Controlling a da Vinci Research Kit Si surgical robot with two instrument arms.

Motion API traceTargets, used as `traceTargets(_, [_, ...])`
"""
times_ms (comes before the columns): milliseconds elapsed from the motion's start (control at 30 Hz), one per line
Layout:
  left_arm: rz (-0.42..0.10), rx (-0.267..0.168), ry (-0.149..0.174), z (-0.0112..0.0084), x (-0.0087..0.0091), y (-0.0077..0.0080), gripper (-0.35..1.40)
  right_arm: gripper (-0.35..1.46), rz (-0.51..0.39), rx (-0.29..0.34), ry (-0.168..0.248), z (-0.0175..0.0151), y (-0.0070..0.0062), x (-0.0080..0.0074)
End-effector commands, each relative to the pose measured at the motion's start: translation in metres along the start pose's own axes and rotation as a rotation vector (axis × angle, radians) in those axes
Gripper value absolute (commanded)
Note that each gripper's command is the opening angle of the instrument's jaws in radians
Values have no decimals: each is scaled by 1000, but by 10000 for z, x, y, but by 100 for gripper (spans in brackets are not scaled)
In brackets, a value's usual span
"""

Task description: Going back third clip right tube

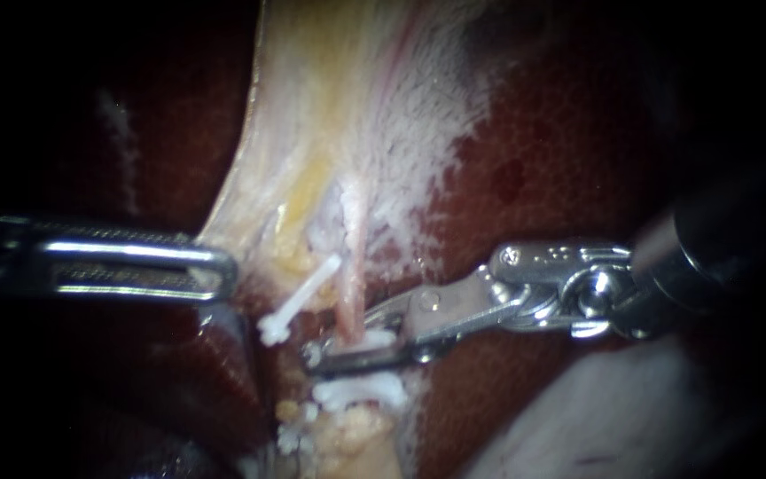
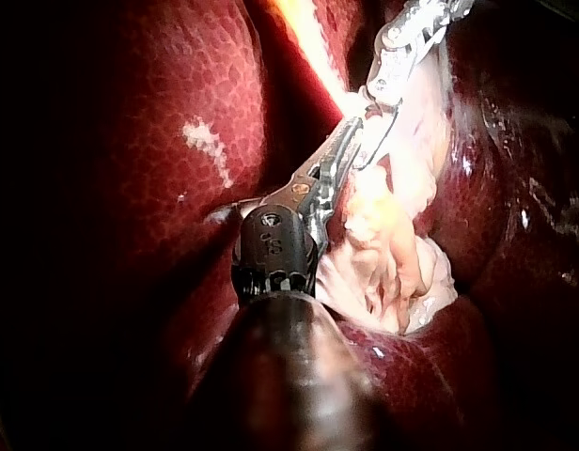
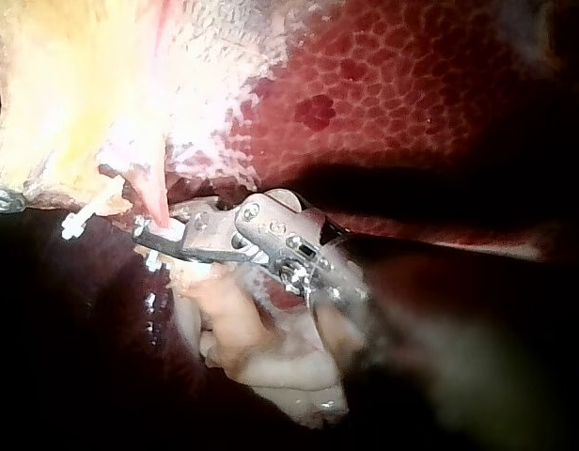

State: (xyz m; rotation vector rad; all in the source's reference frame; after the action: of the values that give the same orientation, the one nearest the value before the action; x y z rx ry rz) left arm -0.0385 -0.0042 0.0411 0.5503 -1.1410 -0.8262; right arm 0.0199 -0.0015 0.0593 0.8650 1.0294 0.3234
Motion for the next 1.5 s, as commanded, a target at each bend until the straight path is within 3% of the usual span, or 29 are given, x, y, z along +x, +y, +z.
traceTargets(33, [1, -1, 0, 0, 0, 0, -35, -35, 1, -1, 0, 0, 0, 0])
traceTargets(433, [1, -2, 0, 0, 0, 0, -35, -35, 1, -5, -2, -1, 0, 0])
traceTargets(633, [1, -1, 0, 0, 0, 0, -35, 32, -18, 9, 34, 0, 2, 0])
traceTargets(833, [1, -1, 0, 0, 1, 0, -35, 54, -176, -20, 53, -2, 2, 2])
traceTargets(1067, [1, -1, 0, -1, 1, 0, -35, 60, -293, -135, 80, -18, 4, 14])
traceTargets(1200, [1, -1, 0, -1, 1, 0, -35, 60, -315, -159, 85, -38, 0, 17])
traceTargets(1500, [2, 0, 0, -1, 2, 1, -35, 60, -401, -195, 76, -92, -16, 0])
